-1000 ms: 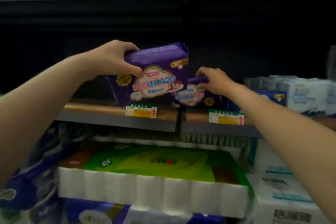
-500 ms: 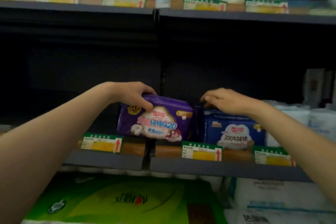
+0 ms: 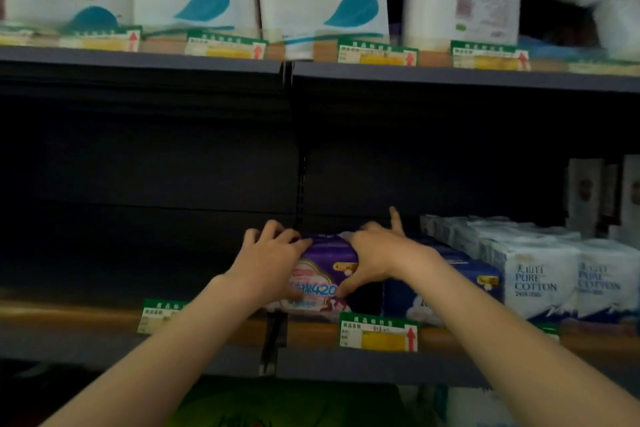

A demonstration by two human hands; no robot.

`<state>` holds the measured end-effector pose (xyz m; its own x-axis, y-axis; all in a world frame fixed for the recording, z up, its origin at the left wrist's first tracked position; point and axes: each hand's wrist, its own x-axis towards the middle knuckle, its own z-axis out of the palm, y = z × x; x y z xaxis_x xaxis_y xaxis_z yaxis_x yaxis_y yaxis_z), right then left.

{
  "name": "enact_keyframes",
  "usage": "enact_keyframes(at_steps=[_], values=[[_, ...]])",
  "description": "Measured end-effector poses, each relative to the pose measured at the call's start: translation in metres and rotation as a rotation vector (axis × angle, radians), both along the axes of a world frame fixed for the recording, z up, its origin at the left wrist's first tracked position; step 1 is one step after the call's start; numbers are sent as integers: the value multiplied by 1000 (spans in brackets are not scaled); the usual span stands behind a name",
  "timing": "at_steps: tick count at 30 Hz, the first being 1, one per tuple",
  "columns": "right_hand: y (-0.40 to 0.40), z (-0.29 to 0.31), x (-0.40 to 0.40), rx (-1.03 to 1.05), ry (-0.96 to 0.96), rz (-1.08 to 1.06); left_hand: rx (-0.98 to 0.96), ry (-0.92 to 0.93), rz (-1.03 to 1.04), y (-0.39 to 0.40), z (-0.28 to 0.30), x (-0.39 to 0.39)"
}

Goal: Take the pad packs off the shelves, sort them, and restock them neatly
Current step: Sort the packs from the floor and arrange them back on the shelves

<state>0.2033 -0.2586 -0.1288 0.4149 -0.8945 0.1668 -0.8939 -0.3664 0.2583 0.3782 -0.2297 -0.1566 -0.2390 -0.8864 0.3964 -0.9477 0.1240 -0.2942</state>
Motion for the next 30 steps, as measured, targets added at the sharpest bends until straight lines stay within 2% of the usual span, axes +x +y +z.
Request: enact_keyframes(at_steps=[3,5,8,11,14,21,27,30], values=[[-7,-3,17,-45,22,31,3,21,181,1,-1,5],[-12,0,26,-24,47,-19,119,129,280,-4,0,7],[-27,5,32,-43,125,-123,233,236,263,-32,-1,8],[-47,1,37,-143,180,-182,215,220,191,-63,-2,7],[-64,-14,39,-177,146,-113,223,236,161,-85,-3,0],[-89,-25,45,-129,55,-131,180,149,342,-112,-9,-20],[-102,-26,51,-150,41,-136,146,-12,339,-134,1,-14],[-105,-28,53,-192,35,-131,208,142,362,-143,8,3]])
